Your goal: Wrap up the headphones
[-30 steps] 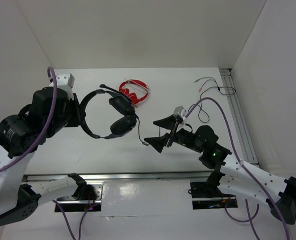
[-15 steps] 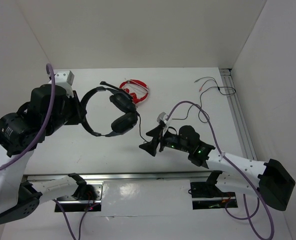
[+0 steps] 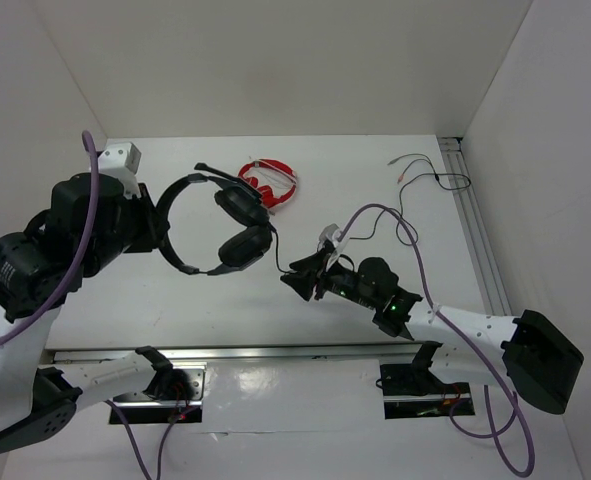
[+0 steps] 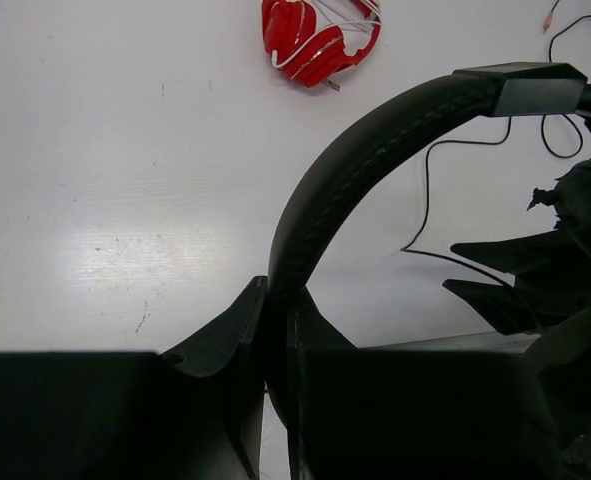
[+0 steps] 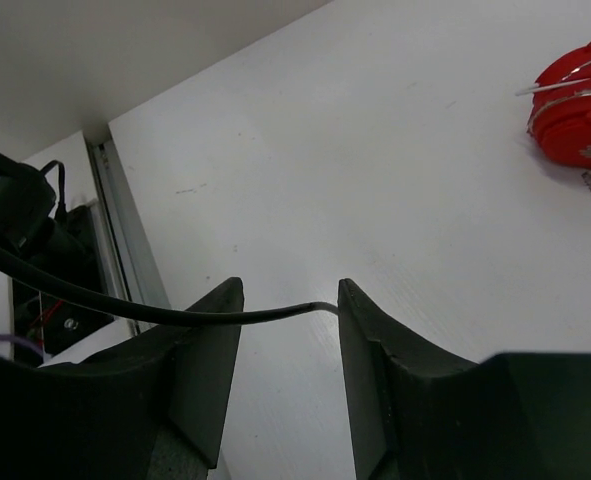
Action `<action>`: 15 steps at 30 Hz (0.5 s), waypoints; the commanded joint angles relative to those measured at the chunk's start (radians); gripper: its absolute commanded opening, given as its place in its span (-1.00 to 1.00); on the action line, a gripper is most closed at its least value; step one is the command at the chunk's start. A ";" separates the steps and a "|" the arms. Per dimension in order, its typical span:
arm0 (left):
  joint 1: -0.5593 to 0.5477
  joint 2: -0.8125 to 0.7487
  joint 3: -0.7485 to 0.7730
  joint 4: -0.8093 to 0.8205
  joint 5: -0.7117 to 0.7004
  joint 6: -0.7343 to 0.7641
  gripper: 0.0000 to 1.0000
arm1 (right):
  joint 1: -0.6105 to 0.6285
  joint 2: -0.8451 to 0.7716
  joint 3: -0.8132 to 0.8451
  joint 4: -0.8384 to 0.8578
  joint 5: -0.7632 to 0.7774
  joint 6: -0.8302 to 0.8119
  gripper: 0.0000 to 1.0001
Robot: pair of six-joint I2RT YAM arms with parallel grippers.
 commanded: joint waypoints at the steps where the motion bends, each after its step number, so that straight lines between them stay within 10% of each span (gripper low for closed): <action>1: 0.006 -0.013 -0.007 0.060 0.014 -0.048 -1.00 | 0.008 -0.010 0.004 0.112 0.066 0.000 0.00; 10: 0.006 -0.024 -0.026 0.060 0.014 -0.048 -1.00 | 0.017 -0.033 0.013 0.112 0.196 -0.038 0.41; 15: 0.006 -0.024 -0.026 0.069 0.023 -0.048 -1.00 | 0.026 -0.008 0.022 0.121 0.160 -0.038 0.08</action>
